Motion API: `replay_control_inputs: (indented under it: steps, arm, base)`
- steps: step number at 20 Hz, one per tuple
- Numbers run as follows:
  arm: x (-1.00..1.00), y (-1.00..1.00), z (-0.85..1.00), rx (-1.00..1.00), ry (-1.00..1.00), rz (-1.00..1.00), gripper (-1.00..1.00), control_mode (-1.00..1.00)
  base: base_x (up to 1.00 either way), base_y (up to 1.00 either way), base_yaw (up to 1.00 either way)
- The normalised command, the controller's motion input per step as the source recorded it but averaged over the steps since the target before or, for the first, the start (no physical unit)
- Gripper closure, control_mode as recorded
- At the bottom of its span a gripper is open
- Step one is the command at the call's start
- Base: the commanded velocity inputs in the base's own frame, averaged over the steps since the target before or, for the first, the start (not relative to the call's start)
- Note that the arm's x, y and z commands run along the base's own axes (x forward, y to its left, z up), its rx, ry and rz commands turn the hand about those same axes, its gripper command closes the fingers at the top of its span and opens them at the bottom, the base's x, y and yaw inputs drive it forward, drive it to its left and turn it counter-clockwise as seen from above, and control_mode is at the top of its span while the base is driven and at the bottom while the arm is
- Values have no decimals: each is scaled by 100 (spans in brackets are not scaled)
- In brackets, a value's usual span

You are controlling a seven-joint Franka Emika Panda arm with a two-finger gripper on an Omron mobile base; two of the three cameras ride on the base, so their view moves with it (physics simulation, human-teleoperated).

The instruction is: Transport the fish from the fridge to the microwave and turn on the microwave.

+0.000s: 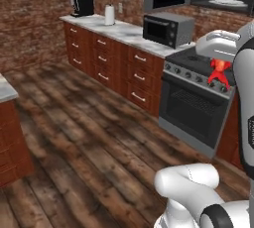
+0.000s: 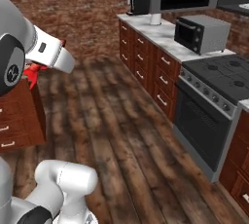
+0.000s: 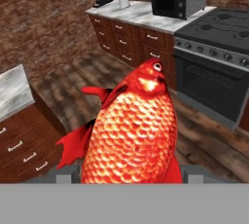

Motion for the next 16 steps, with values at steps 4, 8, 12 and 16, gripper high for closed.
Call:
replay_control_inputs:
  steps: [4,8,12,16]
  arm:
    - [0,0,0,0,0,0,100,100]
    - [0,0,0,0,0,0,100,100]
    - [0,0,0,0,0,0,100,100]
    - [0,0,0,0,0,0,100,100]
  base:
    - [72,0,0]
    - [67,-3,0]
    - [82,0,-1]
    - [74,0,-9]
